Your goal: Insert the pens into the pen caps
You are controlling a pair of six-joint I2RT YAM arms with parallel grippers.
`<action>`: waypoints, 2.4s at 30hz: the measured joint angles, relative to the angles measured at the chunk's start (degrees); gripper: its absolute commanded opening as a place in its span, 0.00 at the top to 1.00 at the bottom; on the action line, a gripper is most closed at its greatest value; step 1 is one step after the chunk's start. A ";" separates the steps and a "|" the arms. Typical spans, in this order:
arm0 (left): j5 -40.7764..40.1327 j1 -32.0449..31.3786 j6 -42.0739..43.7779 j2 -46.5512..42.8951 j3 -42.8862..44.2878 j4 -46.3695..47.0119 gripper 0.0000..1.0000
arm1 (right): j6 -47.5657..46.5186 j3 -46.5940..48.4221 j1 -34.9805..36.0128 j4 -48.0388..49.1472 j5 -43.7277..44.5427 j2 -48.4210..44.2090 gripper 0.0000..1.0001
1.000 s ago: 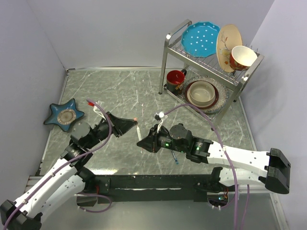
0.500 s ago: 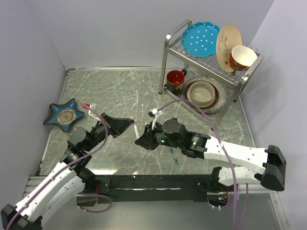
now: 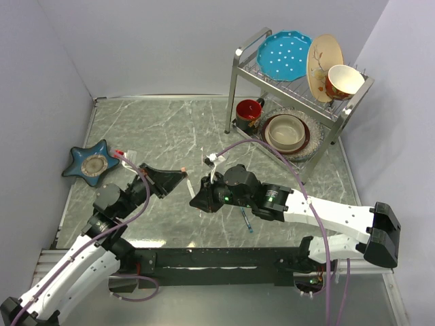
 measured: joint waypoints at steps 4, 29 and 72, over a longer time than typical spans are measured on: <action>-0.37 0.00 -0.35 -1.46 -0.02 -0.92 0.99 | 0.09 0.04 0.00 1.14 -1.25 0.00 1.00; -1.16 0.02 -1.99 -1.55 0.09 -1.49 0.99 | -3.26 1.38 -0.17 3.50 -0.35 1.51 1.00; 10.32 -0.87 6.21 6.97 14.25 -8.26 0.41 | -5.70 -9.11 -1.31 13.46 -10.67 -11.08 1.00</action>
